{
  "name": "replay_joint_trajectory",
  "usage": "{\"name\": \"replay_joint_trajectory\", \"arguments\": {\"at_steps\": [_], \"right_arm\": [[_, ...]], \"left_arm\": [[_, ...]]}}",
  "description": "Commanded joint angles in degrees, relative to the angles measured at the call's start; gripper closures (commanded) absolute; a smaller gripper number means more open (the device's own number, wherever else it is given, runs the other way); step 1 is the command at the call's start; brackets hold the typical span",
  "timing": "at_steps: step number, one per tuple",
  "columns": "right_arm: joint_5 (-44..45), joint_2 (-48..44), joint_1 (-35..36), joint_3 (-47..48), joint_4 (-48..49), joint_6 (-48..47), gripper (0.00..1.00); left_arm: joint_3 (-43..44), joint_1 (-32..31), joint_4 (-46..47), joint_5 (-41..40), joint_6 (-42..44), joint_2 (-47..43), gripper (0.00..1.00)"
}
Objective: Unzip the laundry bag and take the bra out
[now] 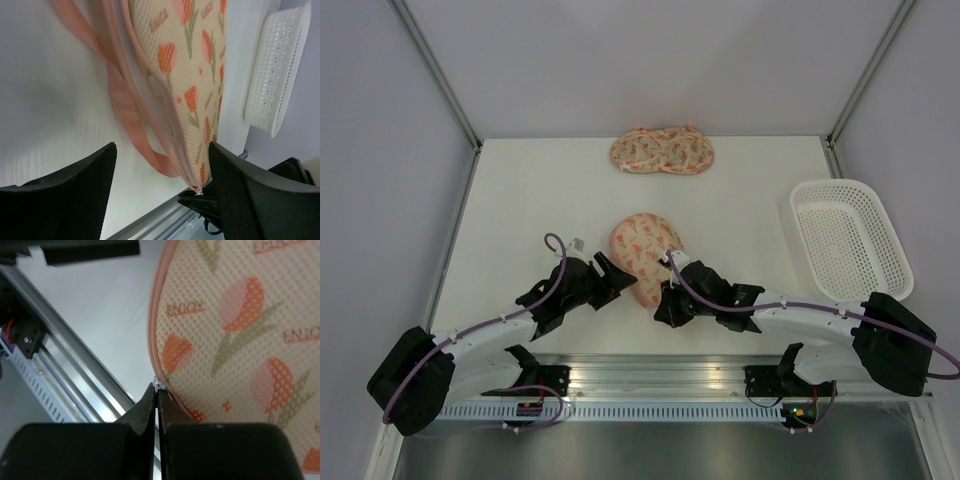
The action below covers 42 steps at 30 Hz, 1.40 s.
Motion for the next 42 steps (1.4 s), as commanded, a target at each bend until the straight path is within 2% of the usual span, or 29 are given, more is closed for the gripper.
{"name": "replay_joint_trajectory", "arguments": {"at_steps": [1,5,11,14,15,17,18,20,24,26,30,32,36,42], "right_arm": [[-10.09,3.32,-0.08,3.34,8.85,-2.32,1.0],[-12.73,7.98,0.01,4.14,11.67,-1.7,1.0],[-13.44,9.31,0.27,3.7,13.69,-1.0,1.0],[-12.91,8.7,0.45,3.35,13.52,-0.91,1.0],[-12.65,8.52,0.53,2.91,13.34,-0.91,1.0],[-12.47,7.73,0.45,2.38,12.82,-1.0,1.0],[-11.51,7.55,0.53,1.94,12.38,-1.09,0.99],[-10.11,6.76,0.62,1.68,9.49,-1.52,1.0],[-3.7,5.09,1.15,1.06,-1.82,-2.67,1.0],[2.36,3.69,1.24,0.89,-6.59,-2.84,1.0],[15.98,1.14,1.06,0.71,-18.27,-0.48,1.0],[21.35,0.61,0.63,0.97,-20.31,1.02,1.0],[27.59,2.18,-1.57,2.55,-23.12,3.74,0.99],[33.93,4.82,-1.66,5.98,-26.47,5.94,0.99]], "left_arm": [[-3.28,-4.07,4.17,-0.11,-8.35,-1.1,0.21],[-2.77,-6.53,7.79,-1.52,-11.52,1.97,0.21],[0.49,-8.91,11.39,-4.07,-12.93,9.09,0.25],[0.58,-9.26,14.72,-2.84,-12.93,12.16,0.41],[0.32,-9.26,15.26,-2.66,-12.93,12.52,0.55],[-0.21,-9.26,16.4,-3.01,-13.11,12.88,0.74],[-0.73,-9.17,16.58,-3.53,-13.19,12.7,0.88],[-1.18,-9.17,15.97,-4.41,-13.02,11.66,0.97],[-1.53,-6.99,11.94,-6.61,-10.48,7.71,0.98],[-1.62,-5.58,10.7,-6.44,-8.02,5.94,0.98],[-0.05,-2.42,5.36,-3.81,-1.43,3.04,0.98],[1.19,-0.66,4.37,-0.23,3.05,3.03,0.98],[3.91,2.07,4.1,7.61,11.13,6.36,0.98],[13.22,5.5,5.15,16.84,28.18,17.78,0.98]]}}
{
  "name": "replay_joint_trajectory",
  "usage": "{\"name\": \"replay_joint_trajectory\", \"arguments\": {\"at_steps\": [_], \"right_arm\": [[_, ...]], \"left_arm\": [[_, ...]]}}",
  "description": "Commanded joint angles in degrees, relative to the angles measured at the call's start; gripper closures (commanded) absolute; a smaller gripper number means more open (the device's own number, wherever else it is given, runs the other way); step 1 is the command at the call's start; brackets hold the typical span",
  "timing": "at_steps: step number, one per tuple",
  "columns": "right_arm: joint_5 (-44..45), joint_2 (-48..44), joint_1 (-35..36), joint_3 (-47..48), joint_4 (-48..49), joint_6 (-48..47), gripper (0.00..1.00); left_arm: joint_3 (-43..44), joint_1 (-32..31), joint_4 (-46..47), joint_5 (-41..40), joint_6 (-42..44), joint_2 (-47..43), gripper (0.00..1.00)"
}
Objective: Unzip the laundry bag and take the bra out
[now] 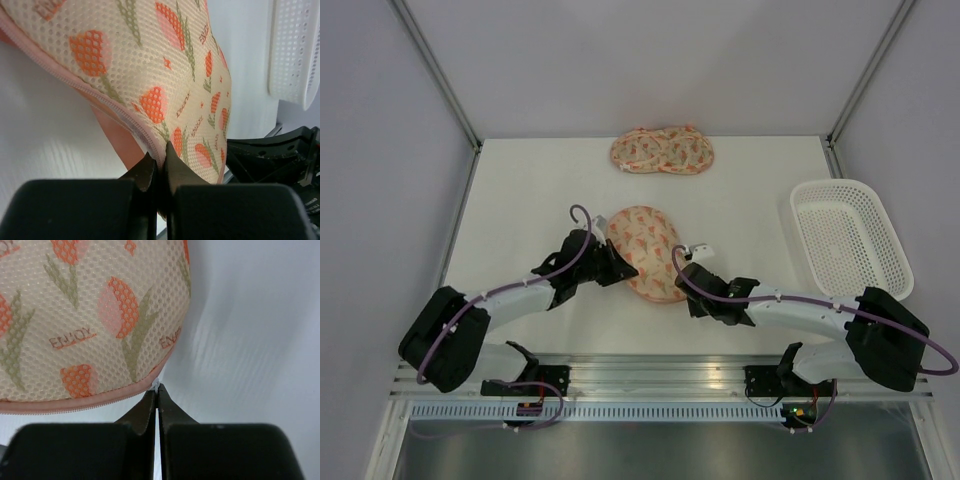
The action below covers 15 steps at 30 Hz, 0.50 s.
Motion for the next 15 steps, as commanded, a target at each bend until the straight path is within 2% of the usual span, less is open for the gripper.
{"name": "replay_joint_trajectory", "arguments": {"at_steps": [1,4,5,8,9,10,11,14,15], "right_arm": [[8.91,0.61,-0.66,2.03,-7.81,1.75,1.0],[9.0,-0.18,-0.66,1.94,-8.07,2.27,1.0],[8.39,-0.44,-0.57,1.59,-7.98,2.27,1.0],[6.8,-1.41,-0.57,0.89,-7.02,2.19,1.0],[6.54,-1.76,-0.66,0.71,-6.67,2.19,1.0],[6.01,-1.94,-0.57,0.53,-6.58,2.01,1.0],[5.49,-2.12,-0.57,0.18,-5.79,1.92,1.0],[2.94,-2.56,-0.57,-0.52,-3.51,0.61,0.99],[2.15,-2.56,-0.57,-0.52,-2.8,0.43,0.99]], "left_arm": [[6.85,2.57,2.27,7.27,17.04,5.7,0.98],[15.54,3.98,0.52,14.65,24.16,15.45,0.98],[21.48,4.59,-3.49,18.06,25.67,21.22,0.98],[30.2,4.86,-8.52,21.08,28.67,28.2,0.98],[31.28,4.86,-8.8,20.13,27.37,30.75,0.94],[31.56,4.86,-8.71,18.9,26.05,31.12,0.85],[30.51,4.86,-8.02,16.1,24.47,30.95,0.69],[24.12,4.6,-4.24,7.94,17.27,26.31,0.48],[22.35,4.6,-3.8,5.64,13.59,22.98,0.46]]}}
